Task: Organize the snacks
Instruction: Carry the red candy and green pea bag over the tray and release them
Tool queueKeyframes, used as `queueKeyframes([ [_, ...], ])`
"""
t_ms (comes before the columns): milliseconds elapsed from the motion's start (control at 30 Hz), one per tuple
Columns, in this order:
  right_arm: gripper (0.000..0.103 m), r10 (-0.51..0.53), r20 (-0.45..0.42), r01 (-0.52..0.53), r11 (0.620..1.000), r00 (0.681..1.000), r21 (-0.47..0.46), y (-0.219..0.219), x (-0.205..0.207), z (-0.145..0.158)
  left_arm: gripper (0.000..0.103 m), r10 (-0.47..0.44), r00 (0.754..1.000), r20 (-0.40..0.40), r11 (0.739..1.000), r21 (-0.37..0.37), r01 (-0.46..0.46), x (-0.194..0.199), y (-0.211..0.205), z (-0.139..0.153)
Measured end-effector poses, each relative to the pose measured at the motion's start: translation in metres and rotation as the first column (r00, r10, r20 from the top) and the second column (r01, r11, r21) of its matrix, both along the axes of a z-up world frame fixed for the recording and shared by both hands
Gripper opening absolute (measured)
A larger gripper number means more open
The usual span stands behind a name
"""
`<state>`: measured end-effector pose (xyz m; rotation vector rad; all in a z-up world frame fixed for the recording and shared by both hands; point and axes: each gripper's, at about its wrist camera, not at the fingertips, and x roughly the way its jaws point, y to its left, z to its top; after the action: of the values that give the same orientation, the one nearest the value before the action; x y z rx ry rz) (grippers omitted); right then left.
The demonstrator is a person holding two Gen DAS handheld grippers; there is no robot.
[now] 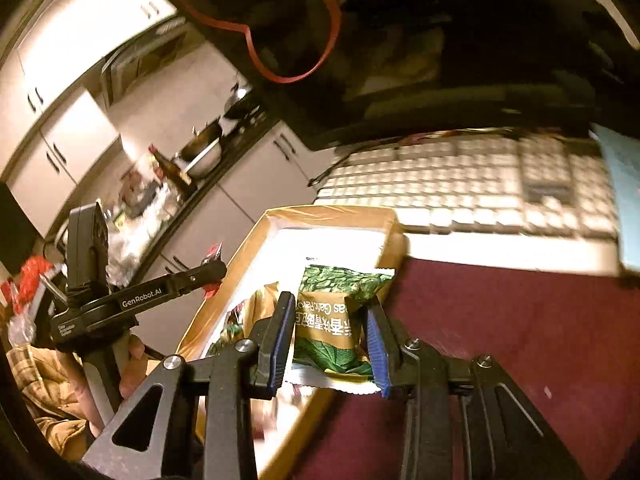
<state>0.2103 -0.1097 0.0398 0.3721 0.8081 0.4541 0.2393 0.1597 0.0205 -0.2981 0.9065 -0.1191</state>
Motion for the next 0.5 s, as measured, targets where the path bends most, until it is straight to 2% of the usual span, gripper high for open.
queueKeyframes([
  [267,0.035,0.006,-0.033,-0.009,0.997,0.999,-0.075,0.036,0.060,-0.004,0.022,0.008,1.000,-0.026,1.000,0.028,-0.007,0.023,0.006,-0.013],
  [500,0.035,-0.011,-0.036,0.002,0.969,0.999,-0.246,0.071,0.096,-0.030,0.022,0.013,0.997,-0.073,0.996,0.090,-0.006,0.045,-0.001,-0.032],
])
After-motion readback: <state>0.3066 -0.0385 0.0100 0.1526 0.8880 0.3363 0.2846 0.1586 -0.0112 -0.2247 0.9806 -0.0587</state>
